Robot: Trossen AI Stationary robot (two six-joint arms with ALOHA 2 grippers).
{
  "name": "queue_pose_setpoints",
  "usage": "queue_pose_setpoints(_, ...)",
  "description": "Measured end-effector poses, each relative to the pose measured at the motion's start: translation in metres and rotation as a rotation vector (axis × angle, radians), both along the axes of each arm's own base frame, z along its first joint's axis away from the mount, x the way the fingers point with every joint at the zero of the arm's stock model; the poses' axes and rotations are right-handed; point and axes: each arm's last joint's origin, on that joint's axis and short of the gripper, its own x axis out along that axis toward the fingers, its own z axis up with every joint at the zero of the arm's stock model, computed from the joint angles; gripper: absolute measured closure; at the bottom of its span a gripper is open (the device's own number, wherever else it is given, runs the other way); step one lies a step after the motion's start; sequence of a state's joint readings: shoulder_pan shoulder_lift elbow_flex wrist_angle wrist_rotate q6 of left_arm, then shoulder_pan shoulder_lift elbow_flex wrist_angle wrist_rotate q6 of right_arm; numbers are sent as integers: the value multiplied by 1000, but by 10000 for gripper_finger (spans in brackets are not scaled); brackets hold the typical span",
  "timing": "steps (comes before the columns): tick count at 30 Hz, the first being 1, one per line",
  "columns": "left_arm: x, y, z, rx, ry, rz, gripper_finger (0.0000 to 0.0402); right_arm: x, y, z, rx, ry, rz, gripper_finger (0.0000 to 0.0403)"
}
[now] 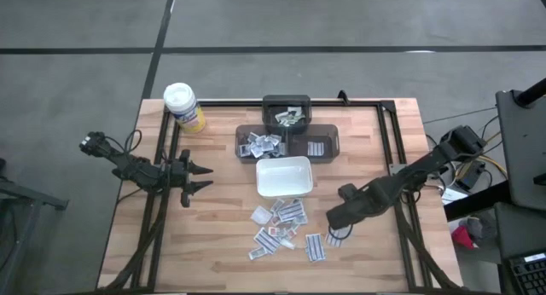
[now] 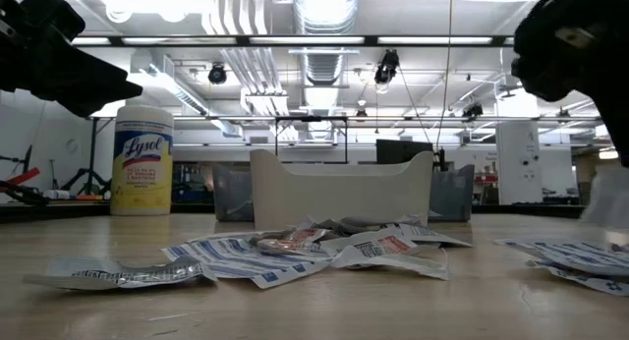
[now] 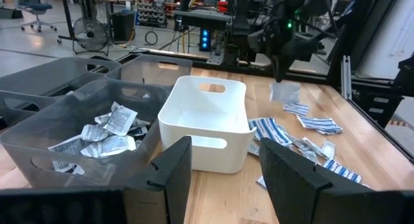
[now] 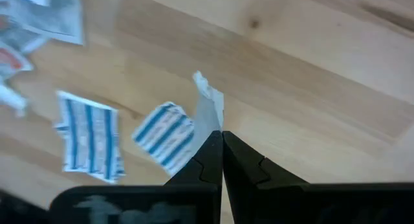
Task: Pick & Place First Aid Supplies
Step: Put the blue bandage into the right black bin
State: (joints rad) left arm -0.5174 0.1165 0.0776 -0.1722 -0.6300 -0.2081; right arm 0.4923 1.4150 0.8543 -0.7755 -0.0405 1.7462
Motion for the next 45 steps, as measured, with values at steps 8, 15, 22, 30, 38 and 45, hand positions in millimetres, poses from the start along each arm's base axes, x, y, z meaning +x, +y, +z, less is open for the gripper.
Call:
queue_pose_setpoints(8,0,0,0,1,2,0,225,-4,-5,11,-45,-70,-16,395)
queue_pose_setpoints(15,0,0,0,0,1,0,225,-4,-7,15,-92,-125,-35,395)
queue_pose_setpoints(22,0,0,0,-1,1,0,225,-6,-14,33,-172,-296,-86,395)
queue_pose_setpoints(30,0,0,0,-3,0,1,225,-18,-27,65,-282,-531,-137,395)
queue_pose_setpoints(38,0,0,0,-4,0,1,225,-36,-43,91,-474,-722,-222,395)
queue_pose_setpoints(45,0,0,0,-7,-5,1,225,-49,-56,107,-670,-820,-291,395)
